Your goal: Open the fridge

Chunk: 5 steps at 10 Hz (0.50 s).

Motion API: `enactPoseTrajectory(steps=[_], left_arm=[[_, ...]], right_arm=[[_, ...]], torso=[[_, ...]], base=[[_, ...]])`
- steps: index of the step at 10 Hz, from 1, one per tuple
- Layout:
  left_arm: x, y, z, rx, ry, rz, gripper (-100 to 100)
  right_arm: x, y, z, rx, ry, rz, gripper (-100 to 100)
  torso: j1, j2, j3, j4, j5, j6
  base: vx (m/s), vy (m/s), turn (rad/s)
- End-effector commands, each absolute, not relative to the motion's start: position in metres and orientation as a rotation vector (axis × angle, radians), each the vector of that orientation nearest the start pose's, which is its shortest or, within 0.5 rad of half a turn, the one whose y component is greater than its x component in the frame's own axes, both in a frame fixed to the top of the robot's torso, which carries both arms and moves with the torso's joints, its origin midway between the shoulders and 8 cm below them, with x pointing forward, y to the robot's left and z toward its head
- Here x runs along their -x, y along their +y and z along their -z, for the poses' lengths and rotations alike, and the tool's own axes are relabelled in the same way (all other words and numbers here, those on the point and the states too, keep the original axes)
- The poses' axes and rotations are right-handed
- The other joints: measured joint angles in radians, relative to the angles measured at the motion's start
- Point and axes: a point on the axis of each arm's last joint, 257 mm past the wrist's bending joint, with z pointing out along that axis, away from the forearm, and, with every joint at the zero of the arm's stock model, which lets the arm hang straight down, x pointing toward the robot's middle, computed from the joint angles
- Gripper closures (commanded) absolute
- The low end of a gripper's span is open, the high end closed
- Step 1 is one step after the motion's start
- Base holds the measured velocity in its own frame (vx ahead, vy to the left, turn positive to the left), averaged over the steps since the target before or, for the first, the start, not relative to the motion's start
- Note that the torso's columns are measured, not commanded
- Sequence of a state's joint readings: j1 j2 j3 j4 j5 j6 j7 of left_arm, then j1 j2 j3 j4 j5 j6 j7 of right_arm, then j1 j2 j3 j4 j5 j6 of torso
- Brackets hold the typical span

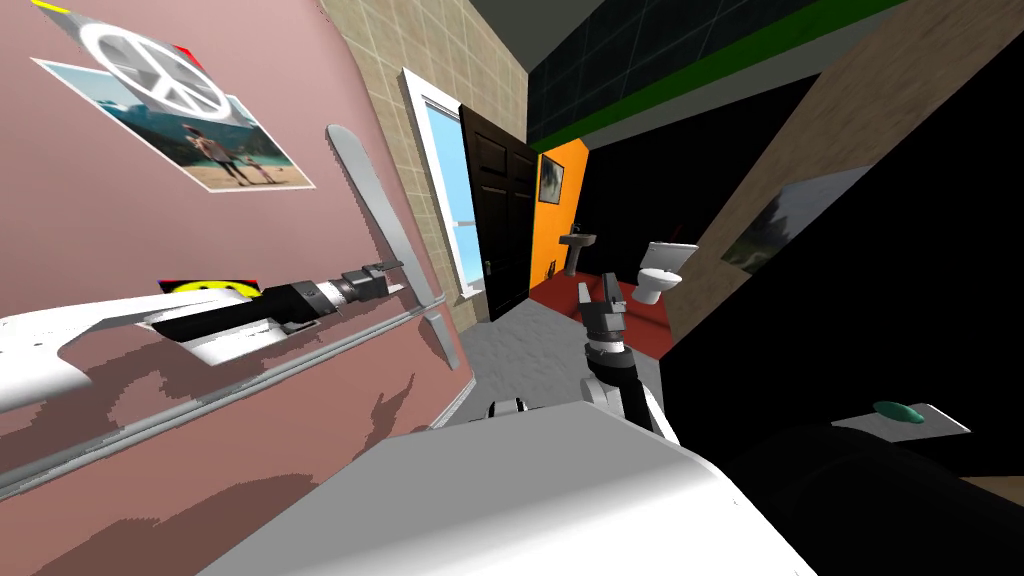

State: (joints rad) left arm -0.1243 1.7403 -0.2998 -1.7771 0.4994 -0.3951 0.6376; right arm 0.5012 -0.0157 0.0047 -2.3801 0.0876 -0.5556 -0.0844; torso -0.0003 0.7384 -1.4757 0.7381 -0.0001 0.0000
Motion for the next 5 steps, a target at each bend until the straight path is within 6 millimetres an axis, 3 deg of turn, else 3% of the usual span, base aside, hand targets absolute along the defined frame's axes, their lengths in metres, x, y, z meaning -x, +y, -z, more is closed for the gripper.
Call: enactPoseTrajectory(steps=[1, 4, 5], left_arm=[[-0.511, 0.352, -0.074, 0.445, 1.733, 1.153, -100], [-0.511, 0.357, -0.076, 0.445, 1.734, 1.138, -100], [-0.524, 0.368, -0.089, 0.457, 1.668, 1.115, -100]], right_arm=[[-0.313, -0.257, -0.076, -0.495, 0.554, -1.365, 0], [-0.314, -0.257, -0.076, -0.495, 0.554, -1.365, 0], [-0.314, -0.257, -0.076, -0.495, 0.554, -1.365, 0]], torso=[[0.000, 0.000, 0.000, 0.000, 0.000, 0.000], [0.003, 0.001, 0.000, 0.000, 0.001, 0.000], [0.003, 0.001, 0.000, 0.000, 0.001, 0.000]], base=[[0.054, -0.101, 0.003], [0.020, -0.033, 0.001], [-0.073, 0.070, -0.053]])
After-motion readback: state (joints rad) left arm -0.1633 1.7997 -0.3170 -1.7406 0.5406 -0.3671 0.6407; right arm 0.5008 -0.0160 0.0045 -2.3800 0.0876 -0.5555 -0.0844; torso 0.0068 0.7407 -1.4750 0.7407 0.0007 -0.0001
